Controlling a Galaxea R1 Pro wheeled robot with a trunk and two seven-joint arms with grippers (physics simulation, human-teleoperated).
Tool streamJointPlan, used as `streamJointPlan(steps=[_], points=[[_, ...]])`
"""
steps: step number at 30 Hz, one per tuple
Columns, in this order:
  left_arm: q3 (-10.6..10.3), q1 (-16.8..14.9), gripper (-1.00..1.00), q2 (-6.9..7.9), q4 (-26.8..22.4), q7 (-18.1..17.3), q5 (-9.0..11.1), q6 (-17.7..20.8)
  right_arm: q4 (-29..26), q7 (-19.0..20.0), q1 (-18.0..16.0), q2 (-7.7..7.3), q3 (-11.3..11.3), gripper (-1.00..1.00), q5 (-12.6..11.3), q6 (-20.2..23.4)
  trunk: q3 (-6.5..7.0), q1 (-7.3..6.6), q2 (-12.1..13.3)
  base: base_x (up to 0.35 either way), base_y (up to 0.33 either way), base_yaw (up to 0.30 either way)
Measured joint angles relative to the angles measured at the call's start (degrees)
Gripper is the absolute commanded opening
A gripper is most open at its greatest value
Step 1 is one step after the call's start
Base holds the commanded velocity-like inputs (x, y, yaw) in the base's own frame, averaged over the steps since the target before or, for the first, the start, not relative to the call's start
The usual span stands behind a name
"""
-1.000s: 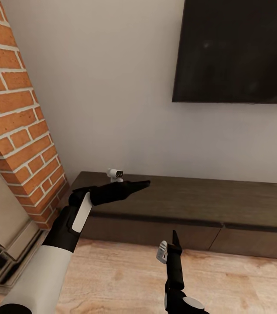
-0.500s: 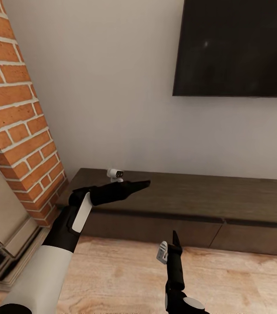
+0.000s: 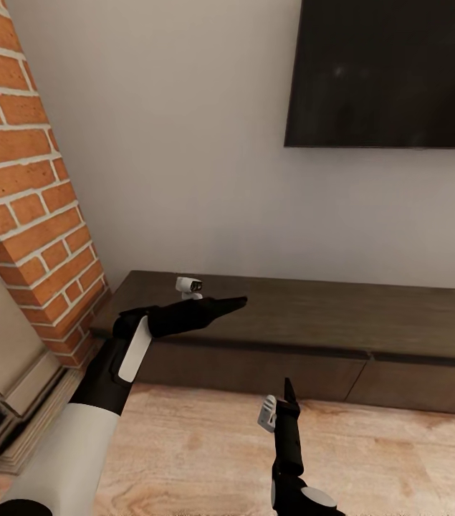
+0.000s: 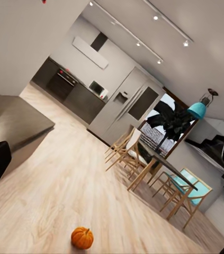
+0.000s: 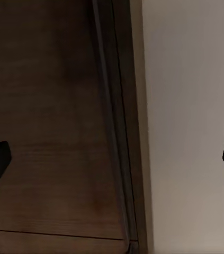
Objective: Place each of the two pumpkins and all three candles from the living room inside a cabinet in the living room (use any cabinet), then make sure every cabinet is closed, and position the cauldron so it is next to a table in the living room.
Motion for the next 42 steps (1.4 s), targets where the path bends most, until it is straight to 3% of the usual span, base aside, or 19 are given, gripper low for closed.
streamJointPlan(steps=[3,8,17,24,42], points=[[0.0,-0.02,1.0,-0.01,0.0,0.03,0.0,0.0,-0.08,-0.29,-0.02,0.03,-0.05,1.0,-0.07,0.23,-0.54,0.66,-1.2,0.0,0.0,0.0],[0.1,0.0,1.0,0.06,0.26,-0.01,0.08,-0.07,-0.1,-2.37,-0.09,0.09,-0.09,1.0,-0.22,0.41,-0.54,0.66,-1.22,0.0,0.0,0.0],[0.17,0.0,1.0,0.06,0.43,-0.02,0.11,-0.04,0.18,-2.83,-0.06,0.05,-0.03,1.0,-0.14,0.35,-0.54,0.66,-1.22,0.187,0.0,0.0],[0.11,0.0,1.0,0.18,0.6,-0.02,2.37,-0.23,0.11,-3.85,-0.04,0.18,-0.01,1.0,-0.04,0.33,-0.54,0.66,-1.22,0.012,0.0,0.0],[0.13,0.0,1.0,0.33,0.7,-0.04,2.64,-0.52,0.46,-4.26,-0.02,0.21,-0.01,1.0,-0.02,0.32,-0.54,0.66,-1.22,0.1,0.0,0.0]])
